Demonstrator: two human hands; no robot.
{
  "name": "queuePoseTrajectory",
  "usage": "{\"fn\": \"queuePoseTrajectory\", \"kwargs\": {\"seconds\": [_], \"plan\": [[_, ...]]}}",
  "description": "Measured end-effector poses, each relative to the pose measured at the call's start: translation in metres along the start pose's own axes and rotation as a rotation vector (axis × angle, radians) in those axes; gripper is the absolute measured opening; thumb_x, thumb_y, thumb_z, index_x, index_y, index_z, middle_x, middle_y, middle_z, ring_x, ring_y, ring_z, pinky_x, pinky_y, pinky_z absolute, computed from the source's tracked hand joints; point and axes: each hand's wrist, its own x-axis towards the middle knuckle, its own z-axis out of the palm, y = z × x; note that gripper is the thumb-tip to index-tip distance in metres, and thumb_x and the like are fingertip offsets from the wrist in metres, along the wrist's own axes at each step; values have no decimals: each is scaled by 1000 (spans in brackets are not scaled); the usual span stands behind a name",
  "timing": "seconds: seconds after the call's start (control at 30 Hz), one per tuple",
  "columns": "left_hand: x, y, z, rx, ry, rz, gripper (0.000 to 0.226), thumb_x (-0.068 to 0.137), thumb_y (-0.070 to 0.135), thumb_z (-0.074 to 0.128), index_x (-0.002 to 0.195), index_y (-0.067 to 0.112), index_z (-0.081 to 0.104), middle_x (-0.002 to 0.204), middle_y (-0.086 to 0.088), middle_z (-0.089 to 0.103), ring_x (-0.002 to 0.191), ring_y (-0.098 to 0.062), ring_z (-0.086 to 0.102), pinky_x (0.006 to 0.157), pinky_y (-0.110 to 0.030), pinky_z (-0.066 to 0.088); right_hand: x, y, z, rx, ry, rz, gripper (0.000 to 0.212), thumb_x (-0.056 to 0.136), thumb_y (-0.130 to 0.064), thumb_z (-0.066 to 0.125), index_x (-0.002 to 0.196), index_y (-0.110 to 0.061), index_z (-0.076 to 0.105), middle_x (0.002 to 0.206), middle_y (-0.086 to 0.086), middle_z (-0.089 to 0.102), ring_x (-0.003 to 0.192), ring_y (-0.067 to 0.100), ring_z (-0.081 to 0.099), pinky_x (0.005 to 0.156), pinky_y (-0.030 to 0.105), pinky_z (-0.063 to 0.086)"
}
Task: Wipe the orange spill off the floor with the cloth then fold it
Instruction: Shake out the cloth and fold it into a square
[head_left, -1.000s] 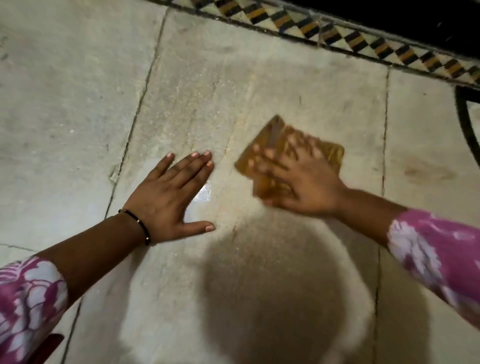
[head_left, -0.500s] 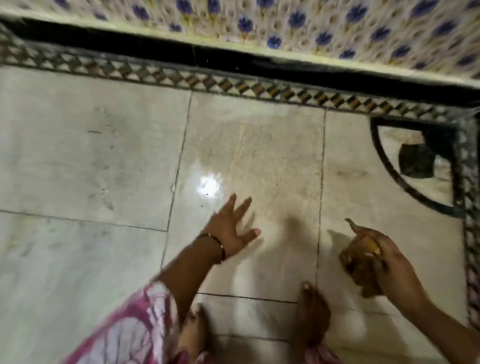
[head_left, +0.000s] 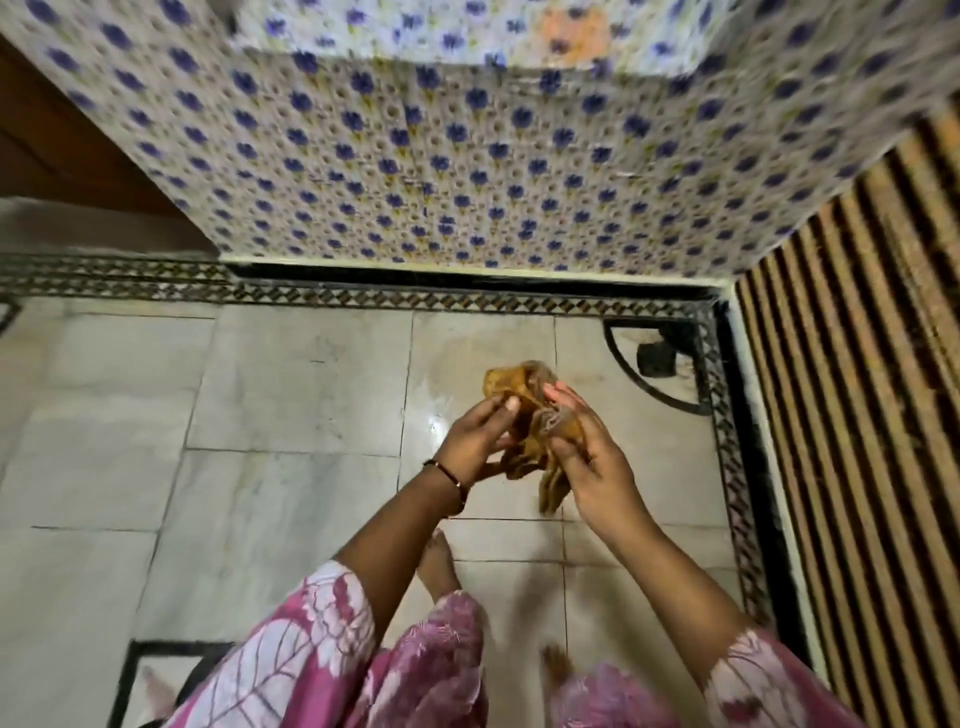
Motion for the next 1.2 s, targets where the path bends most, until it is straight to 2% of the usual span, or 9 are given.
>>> {"fn": "queuePoseTrajectory", "kwargs": {"seconds": [0.13, 0.33, 0.47, 0.6, 0.67, 0.8, 0.9, 1.0, 1.2], "plan": [[-65, -7, 42, -29, -6, 148, 30, 94, 37, 49, 108, 14, 62, 84, 3, 68, 62, -6, 64, 56, -21, 49, -47, -32, -19, 197, -18, 65, 42, 98, -27, 44, 130, -53, 39, 144, -8, 45, 130, 7, 43, 110, 38, 36], [-161, -27, 121, -228, 168, 296, 34, 93, 44, 49, 106, 19, 67, 97, 0, 73, 79, -14, 70, 61, -29, 54, -136, -76, -74, 318, -172, 61, 37, 97, -42, 32, 131, -56, 33, 117, -31, 51, 109, -14, 48, 84, 5, 39], [-209, -27, 150, -290, 341, 303, 17, 94, 22, 53, 98, 11, 65, 85, -7, 69, 79, -24, 65, 60, -26, 49, -186, -97, -108, 425, -143, 43, 44, 87, -52, 37, 130, -48, 44, 121, -15, 62, 112, 2, 57, 98, 27, 43], [-246, -19, 160, -278, 391, 393, 12, 94, 23, 54, 88, 17, 63, 89, -7, 68, 83, -22, 64, 70, -29, 50, -210, -114, -144, 628, -10, 97, 35, 89, -51, 38, 112, -34, 59, 111, -4, 70, 108, 18, 61, 101, 45, 43], [-262, -15, 164, -290, 388, 435, 13, 94, 23, 55, 85, 17, 63, 92, -8, 68, 84, -22, 63, 76, -33, 52, -218, -119, -156, 704, 9, 84, 35, 93, -48, 36, 115, -34, 58, 106, -6, 71, 109, 20, 61, 101, 47, 43], [-278, -10, 168, -245, 398, 459, 17, 91, 29, 59, 83, 15, 65, 92, -15, 70, 88, -31, 67, 88, -48, 53, -226, -126, -162, 827, 15, 75, 48, 87, -52, 41, 127, -30, 55, 123, 5, 65, 116, 25, 58, 104, 50, 40], [-285, -4, 170, -178, 425, 497, 19, 91, 32, 59, 84, 15, 66, 99, -15, 70, 96, -32, 65, 93, -47, 50, -232, -132, -165, 811, 62, 95, 57, 78, -60, 47, 126, -32, 56, 131, 8, 59, 120, 27, 55, 103, 52, 40], [-295, 8, 170, -173, 407, 565, 18, 93, 31, 56, 90, 16, 65, 102, -14, 68, 99, -32, 64, 93, -47, 50, -235, -139, -180, 793, 138, 127, 71, 73, -63, 54, 128, -19, 54, 127, 14, 60, 116, 32, 57, 99, 56, 43], [-310, 36, 159, -118, 357, 732, 15, 94, 27, 54, 90, 17, 64, 88, -5, 67, 91, -27, 64, 82, -39, 54, -238, -162, -213, 676, 119, -78, 34, 92, -36, 53, 114, -12, 61, 107, 12, 70, 100, 26, 67, 84, 44, 54]]}}
